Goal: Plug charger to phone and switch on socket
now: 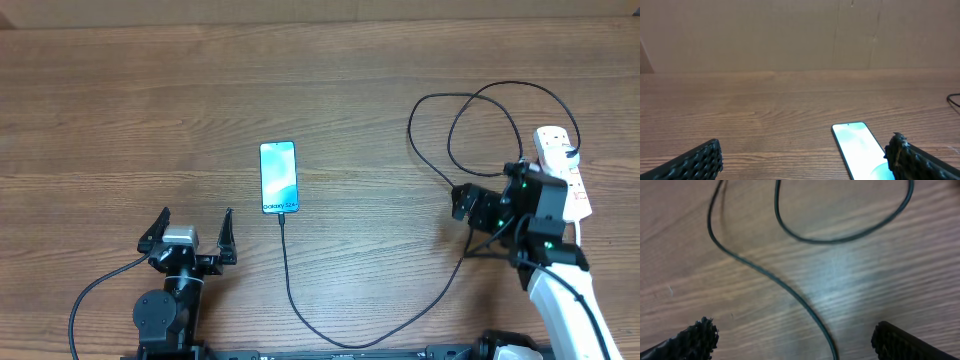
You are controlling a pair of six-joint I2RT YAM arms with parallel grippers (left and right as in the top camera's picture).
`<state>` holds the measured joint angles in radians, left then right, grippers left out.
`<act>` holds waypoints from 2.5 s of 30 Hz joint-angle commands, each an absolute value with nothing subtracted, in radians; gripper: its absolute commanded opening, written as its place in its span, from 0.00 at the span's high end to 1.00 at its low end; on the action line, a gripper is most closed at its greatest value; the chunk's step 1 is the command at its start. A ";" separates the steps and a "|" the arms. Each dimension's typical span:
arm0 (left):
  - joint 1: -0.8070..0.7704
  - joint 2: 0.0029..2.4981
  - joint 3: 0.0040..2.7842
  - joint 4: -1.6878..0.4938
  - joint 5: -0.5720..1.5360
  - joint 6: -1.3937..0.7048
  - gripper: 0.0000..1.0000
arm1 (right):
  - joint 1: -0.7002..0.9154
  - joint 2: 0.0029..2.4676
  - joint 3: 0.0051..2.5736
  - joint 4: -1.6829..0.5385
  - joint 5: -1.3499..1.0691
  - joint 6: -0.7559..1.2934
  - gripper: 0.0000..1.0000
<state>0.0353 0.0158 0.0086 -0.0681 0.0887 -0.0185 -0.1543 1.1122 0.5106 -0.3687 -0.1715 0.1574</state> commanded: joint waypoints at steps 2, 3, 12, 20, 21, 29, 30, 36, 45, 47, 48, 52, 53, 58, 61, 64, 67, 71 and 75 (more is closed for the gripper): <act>0.038 0.004 0.005 -0.071 0.078 0.000 0.00 | -0.152 1.077 0.437 -0.343 -0.188 0.159 0.00; 0.038 0.004 0.005 -0.072 0.078 0.000 0.00 | -0.152 1.075 0.429 -0.346 -0.188 0.159 0.00; 0.038 0.004 0.005 -0.071 0.078 0.000 0.00 | -0.152 1.068 0.365 -0.112 -0.266 0.159 0.00; 0.038 0.004 0.005 -0.071 0.078 0.000 0.00 | -0.152 1.039 0.194 0.152 -0.291 0.160 0.00; 0.038 0.004 0.005 -0.071 0.078 0.000 0.00 | -0.152 1.034 0.178 0.177 -0.291 0.160 0.00; 0.038 0.004 0.005 -0.071 0.078 0.000 0.00 | -0.152 0.985 0.095 0.270 -0.291 0.160 0.00; 0.038 0.004 0.005 -0.071 0.078 0.000 0.00 | -0.152 0.979 0.082 0.285 -0.291 0.160 0.00; 0.038 0.004 0.005 -0.071 0.078 0.000 0.00 | -0.151 0.924 0.009 0.348 -0.290 0.159 0.00; 0.038 0.004 0.005 -0.071 0.078 0.000 0.00 | -0.152 0.799 0.007 0.255 -0.276 0.159 0.00; 0.038 0.004 0.005 -0.072 0.078 0.000 0.00 | -0.152 0.767 0.007 0.221 -0.266 0.159 0.00; 0.038 0.004 0.005 -0.071 0.078 0.000 0.00 | -0.151 0.746 0.007 0.198 -0.262 0.159 0.00; 0.038 0.004 0.005 -0.071 0.078 0.000 0.00 | -0.151 0.662 0.007 0.109 -0.236 0.159 0.00; 0.038 0.004 0.005 -0.071 0.078 0.000 0.00 | -0.151 0.637 0.007 0.085 -0.228 0.159 0.00; 0.038 0.004 0.005 -0.071 0.078 0.000 0.00 | -0.151 0.536 0.007 0.007 -0.226 0.159 0.00; 0.038 0.004 0.005 -0.071 0.078 0.000 0.00 | -0.147 0.487 0.007 -0.046 -0.227 0.154 0.00; 0.038 0.004 0.005 -0.071 0.078 0.000 0.00 | -0.127 0.440 0.008 -0.063 -0.234 0.125 0.00; 0.038 0.004 0.005 -0.072 0.078 0.000 0.00 | -0.097 0.387 0.008 -0.062 -0.282 0.030 0.00; 0.038 0.004 0.005 -0.071 0.078 0.000 0.00 | -0.062 0.305 0.008 -0.062 -0.292 -0.024 0.00; 0.038 0.004 0.005 -0.071 0.078 0.000 0.00 | -0.056 0.234 0.008 -0.062 -0.296 -0.032 0.00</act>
<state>0.0353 0.0158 0.0086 -0.0681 0.0887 -0.0185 -0.0628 0.2752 0.0177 -0.0681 -0.2836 0.0059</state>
